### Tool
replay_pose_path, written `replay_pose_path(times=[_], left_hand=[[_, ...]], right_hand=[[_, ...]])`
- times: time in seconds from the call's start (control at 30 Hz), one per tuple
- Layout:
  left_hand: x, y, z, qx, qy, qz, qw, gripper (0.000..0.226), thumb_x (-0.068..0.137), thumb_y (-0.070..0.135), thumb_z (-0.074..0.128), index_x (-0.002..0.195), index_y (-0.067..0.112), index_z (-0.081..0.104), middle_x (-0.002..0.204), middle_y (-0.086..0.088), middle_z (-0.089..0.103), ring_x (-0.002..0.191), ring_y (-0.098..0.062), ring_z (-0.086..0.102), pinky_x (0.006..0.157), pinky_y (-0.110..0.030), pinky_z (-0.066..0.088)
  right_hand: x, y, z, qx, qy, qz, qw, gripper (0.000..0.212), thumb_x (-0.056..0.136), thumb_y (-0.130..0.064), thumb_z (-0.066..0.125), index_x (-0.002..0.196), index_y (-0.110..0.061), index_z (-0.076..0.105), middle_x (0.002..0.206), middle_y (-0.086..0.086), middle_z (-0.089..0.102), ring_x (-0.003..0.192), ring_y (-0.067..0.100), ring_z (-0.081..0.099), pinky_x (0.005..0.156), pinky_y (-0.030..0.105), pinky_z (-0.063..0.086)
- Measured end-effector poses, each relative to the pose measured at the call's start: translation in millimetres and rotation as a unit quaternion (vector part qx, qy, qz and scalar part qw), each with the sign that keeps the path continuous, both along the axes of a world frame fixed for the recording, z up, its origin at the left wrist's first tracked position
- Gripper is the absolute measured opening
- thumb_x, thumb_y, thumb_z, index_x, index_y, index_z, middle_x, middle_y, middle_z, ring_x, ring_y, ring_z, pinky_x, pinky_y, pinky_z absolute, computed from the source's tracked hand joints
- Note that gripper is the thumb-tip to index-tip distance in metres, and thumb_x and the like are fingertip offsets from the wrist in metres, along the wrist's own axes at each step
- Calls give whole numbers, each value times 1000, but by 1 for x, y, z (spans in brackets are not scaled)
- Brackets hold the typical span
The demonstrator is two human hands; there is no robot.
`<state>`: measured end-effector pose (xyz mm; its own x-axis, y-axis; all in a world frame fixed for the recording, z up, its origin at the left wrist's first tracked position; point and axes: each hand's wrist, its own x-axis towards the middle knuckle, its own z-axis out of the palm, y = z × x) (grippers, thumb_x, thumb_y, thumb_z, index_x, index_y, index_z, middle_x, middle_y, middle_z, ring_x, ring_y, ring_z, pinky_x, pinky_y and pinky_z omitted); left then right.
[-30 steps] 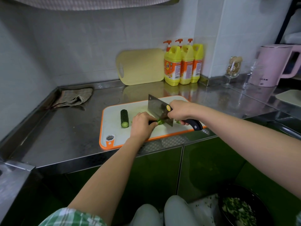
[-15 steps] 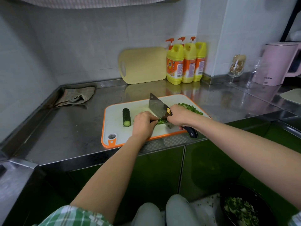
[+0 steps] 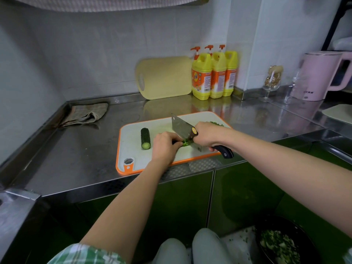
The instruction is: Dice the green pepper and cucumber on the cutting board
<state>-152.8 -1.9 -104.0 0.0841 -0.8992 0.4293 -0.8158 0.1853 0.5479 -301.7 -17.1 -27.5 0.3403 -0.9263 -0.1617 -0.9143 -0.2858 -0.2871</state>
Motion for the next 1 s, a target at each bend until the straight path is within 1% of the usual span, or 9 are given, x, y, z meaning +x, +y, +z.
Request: replay_pose_path(times=[0.1, 0.17, 0.3, 0.4, 0.5, 0.63, 0.7, 0.83, 1.0], left_hand=[[1, 0, -1, 1, -1, 0, 1000, 11, 83, 17, 74, 92, 15, 79, 90, -1, 75, 85, -17, 65, 81, -31, 51], [1, 0, 0, -1, -5, -3, 1000, 11, 84, 17, 73, 93, 15, 79, 91, -1, 75, 85, -18, 65, 81, -31, 51], [1, 2, -1, -5, -8, -5, 1000, 11, 84, 16, 72, 93, 14, 79, 91, -1, 76, 87, -18, 66, 83, -32, 51], [1, 2, -1, -5, -4, -1, 1000, 9, 84, 16, 73, 91, 15, 78, 89, 0, 75, 85, -18, 65, 82, -30, 51], [0, 3, 1, -4, 0, 4, 1000, 7, 84, 16, 73, 89, 16, 78, 88, 1, 75, 84, -17, 65, 81, -30, 50], [-1, 3, 2, -2, 8, 3, 1000, 6, 84, 16, 73, 88, 17, 78, 87, 1, 75, 84, -16, 64, 81, -28, 50], [-1, 3, 1, 0, 10, 4, 1000, 6, 83, 15, 73, 88, 16, 78, 87, 1, 74, 83, -16, 64, 81, -29, 51], [0, 2, 2, 5, 9, 7, 1000, 7, 84, 16, 73, 89, 16, 78, 88, 0, 75, 85, -16, 64, 82, -29, 50], [0, 2, 1, 1, 8, 4, 1000, 6, 83, 17, 74, 88, 16, 78, 87, 0, 75, 85, -19, 65, 82, -34, 51]], right_hand=[[4, -3, -11, -18, -12, -10, 1000, 10, 86, 0, 44, 86, 2, 54, 69, 22, 61, 47, 30, 60, 39, 23, 42], [5, -7, -18, -34, -32, -13, 999, 9, 86, -1, 45, 82, 0, 53, 64, 20, 60, 45, 28, 61, 40, 24, 43], [-3, -7, -22, -53, -88, -23, 994, 21, 94, -9, 44, 73, -11, 41, 64, 10, 54, 40, 19, 58, 39, 22, 37], [-10, -5, -11, -34, -114, -30, 992, 11, 93, -9, 43, 83, -7, 48, 67, 14, 55, 40, 21, 53, 38, 19, 38], [-12, -1, 7, 4, -82, -20, 996, 10, 88, -5, 40, 85, -5, 50, 61, 17, 54, 40, 23, 48, 38, 20, 38], [-10, 5, 15, 37, -30, -4, 999, 10, 88, -2, 39, 88, -2, 49, 70, 20, 55, 44, 24, 48, 38, 20, 38], [-10, 6, 15, 48, -20, -2, 999, 11, 89, -3, 39, 89, -1, 50, 70, 18, 55, 44, 23, 47, 39, 19, 38], [-11, 4, 14, 60, -34, -7, 998, 11, 89, -4, 41, 90, -1, 51, 69, 16, 54, 43, 21, 46, 40, 19, 37], [0, -1, -9, 23, -76, -22, 997, 11, 89, -3, 41, 79, -5, 47, 60, 15, 53, 35, 21, 50, 38, 18, 37]])
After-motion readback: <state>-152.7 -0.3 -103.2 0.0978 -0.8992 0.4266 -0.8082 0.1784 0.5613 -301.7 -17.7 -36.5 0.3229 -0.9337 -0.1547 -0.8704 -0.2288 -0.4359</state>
